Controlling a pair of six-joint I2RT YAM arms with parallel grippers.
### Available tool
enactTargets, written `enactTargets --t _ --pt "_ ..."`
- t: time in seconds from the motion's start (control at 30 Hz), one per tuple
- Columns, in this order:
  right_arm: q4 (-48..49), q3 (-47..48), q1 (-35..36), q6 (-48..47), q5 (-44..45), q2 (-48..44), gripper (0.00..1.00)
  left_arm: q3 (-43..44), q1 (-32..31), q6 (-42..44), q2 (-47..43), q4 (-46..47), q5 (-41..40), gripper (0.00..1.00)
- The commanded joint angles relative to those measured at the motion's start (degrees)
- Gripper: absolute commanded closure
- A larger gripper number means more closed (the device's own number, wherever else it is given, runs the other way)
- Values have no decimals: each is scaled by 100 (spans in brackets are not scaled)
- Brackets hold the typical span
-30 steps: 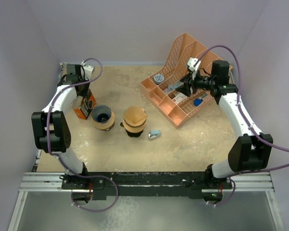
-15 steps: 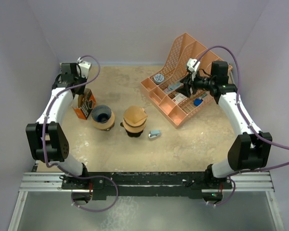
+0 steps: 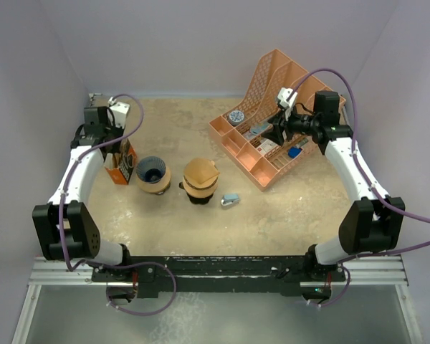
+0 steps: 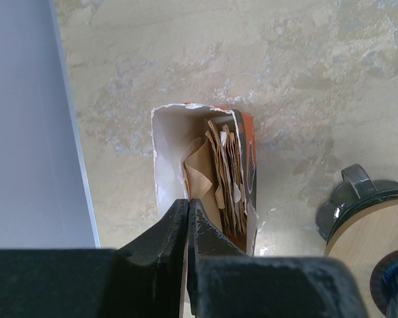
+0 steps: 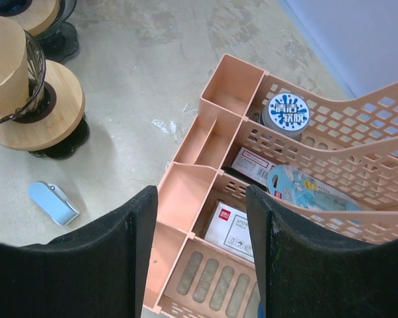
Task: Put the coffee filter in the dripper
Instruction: Pick up the coffee filter from the coffee filter holder.
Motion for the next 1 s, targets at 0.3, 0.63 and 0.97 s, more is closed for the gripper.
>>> enactTargets --t 0.3,0.63,0.97 --pt "-58 115 -14 -106 95 53 41 361 118 -173 -146 26 149 80" --pt "-101 129 -14 -150 55 88 40 588 125 -142 235 72 260 72" --pt "-146 153 -14 -167 34 125 39 775 121 -12 776 222 90 79"
